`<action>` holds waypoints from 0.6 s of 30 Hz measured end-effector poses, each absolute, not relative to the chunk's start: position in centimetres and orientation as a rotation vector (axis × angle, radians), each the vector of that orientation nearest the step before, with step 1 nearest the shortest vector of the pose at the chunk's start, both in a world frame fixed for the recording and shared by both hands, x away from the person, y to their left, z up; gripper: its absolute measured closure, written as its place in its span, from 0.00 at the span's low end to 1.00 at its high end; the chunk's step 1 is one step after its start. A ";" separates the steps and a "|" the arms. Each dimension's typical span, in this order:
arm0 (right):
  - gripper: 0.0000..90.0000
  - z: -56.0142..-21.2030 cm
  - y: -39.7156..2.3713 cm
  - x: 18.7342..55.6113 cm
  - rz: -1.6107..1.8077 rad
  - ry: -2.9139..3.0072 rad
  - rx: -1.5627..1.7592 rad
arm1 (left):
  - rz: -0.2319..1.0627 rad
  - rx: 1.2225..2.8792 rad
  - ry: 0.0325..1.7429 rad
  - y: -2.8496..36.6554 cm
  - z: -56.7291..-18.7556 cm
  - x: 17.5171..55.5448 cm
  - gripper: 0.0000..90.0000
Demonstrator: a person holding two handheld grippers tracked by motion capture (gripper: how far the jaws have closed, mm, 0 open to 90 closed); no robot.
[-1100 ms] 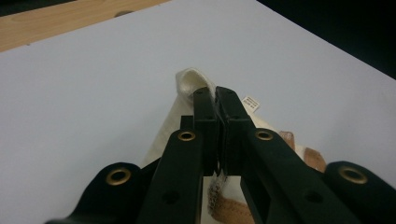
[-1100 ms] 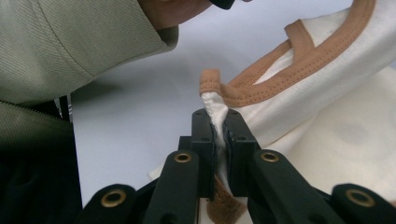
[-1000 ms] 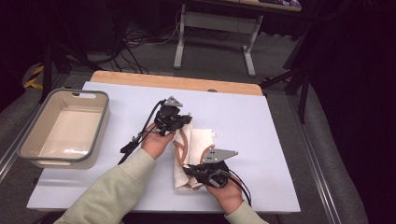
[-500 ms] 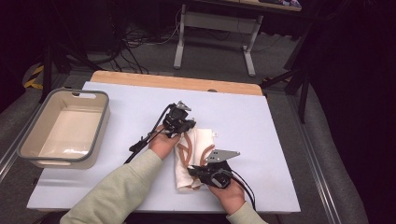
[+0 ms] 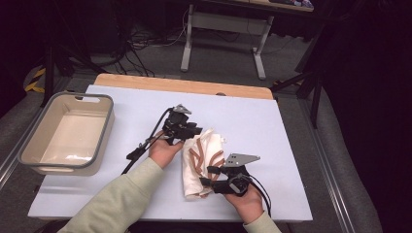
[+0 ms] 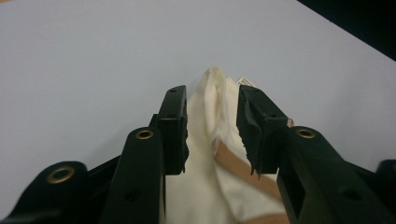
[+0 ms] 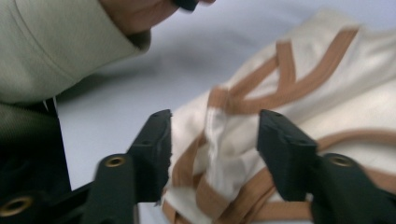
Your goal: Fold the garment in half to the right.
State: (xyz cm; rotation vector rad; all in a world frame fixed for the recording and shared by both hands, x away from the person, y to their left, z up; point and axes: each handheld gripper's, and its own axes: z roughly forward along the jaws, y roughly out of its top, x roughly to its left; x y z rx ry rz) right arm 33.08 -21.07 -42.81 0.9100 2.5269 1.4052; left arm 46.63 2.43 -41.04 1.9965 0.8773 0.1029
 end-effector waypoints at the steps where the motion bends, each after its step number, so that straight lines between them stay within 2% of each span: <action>1: 0.46 -42.5 -21.0 33.2 1.405 2.508 0.887 | 0.096 1.985 0.885 3.2 -41.0 46.3 0.69; 8: 0.50 -41.4 -19.7 35.1 1.347 2.489 0.786 | 0.125 2.009 0.899 6.8 -41.0 43.9 0.69; 14: 0.53 -41.8 -17.9 38.0 1.310 2.511 0.779 | 0.129 2.037 0.893 8.2 -41.1 42.3 0.69; 18: 0.50 -42.5 -17.0 39.7 1.272 2.526 0.789 | 0.109 2.061 0.891 8.8 -41.6 41.4 0.68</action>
